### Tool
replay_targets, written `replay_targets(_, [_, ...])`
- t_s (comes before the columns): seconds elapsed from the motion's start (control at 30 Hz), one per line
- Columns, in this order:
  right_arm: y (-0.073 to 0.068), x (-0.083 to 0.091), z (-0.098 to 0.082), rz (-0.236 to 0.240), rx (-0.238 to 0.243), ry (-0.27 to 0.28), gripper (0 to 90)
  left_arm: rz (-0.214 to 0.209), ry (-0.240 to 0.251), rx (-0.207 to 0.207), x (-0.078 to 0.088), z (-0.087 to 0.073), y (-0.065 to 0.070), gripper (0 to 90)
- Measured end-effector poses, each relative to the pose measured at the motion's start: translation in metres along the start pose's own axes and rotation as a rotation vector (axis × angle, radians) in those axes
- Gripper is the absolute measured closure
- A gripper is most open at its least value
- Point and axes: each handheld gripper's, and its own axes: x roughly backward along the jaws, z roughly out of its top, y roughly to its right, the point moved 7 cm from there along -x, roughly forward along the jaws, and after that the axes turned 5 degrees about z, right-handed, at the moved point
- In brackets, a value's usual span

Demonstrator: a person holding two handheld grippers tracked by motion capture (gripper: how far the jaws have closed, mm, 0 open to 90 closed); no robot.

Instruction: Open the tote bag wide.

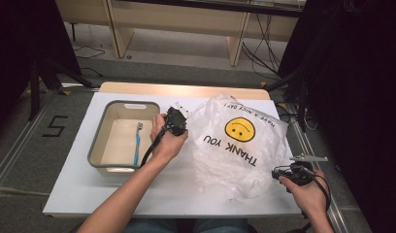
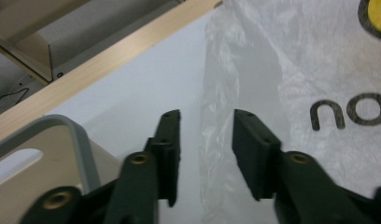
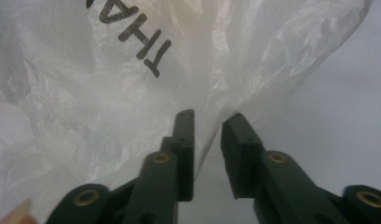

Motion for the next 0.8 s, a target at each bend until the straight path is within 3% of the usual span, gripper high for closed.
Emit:
replay_targets(0.03, [0.000,0.002,0.003,-0.019,0.015,0.013,71.4,-0.002,0.017,0.008,0.004,0.002,-0.001,57.8])
replay_targets(0.07, [0.000,0.007,0.011,-0.058,0.050,0.060,64.4,0.000,0.037,0.015,0.011,0.005,-0.002,51.3])
replay_targets(0.17, [-0.001,0.013,0.018,-0.089,0.074,0.104,59.3,-0.001,0.081,0.008,0.028,0.010,-0.003,47.7])
replay_targets(0.3, [-0.006,0.031,0.039,-0.140,0.163,0.214,52.8,-0.076,0.080,-0.062,0.049,0.005,0.012,45.3])
replay_targets(0.37, [-0.006,0.035,0.042,-0.143,0.171,0.229,52.5,-0.118,0.078,-0.091,0.056,0.000,0.023,45.3])
replay_targets(0.43, [-0.017,0.036,0.048,-0.084,0.190,0.249,51.7,-0.158,0.057,-0.130,0.058,-0.009,0.035,45.9])
replay_targets(0.53, [-0.039,0.023,0.045,0.022,0.214,0.209,49.6,-0.231,-0.024,-0.187,0.051,-0.024,0.051,44.3])
replay_targets(0.6, [-0.054,0.010,0.040,0.090,0.233,0.149,48.9,-0.235,-0.064,-0.213,0.042,-0.033,0.059,43.1])
replay_targets(0.67, [-0.060,0.003,0.036,0.105,0.241,0.117,49.5,-0.241,-0.102,-0.235,0.033,-0.039,0.065,43.2])
replay_targets(0.8, [-0.075,-0.015,0.013,0.164,0.247,-0.087,60.5,-0.240,-0.217,-0.319,0.015,-0.056,0.073,50.9])
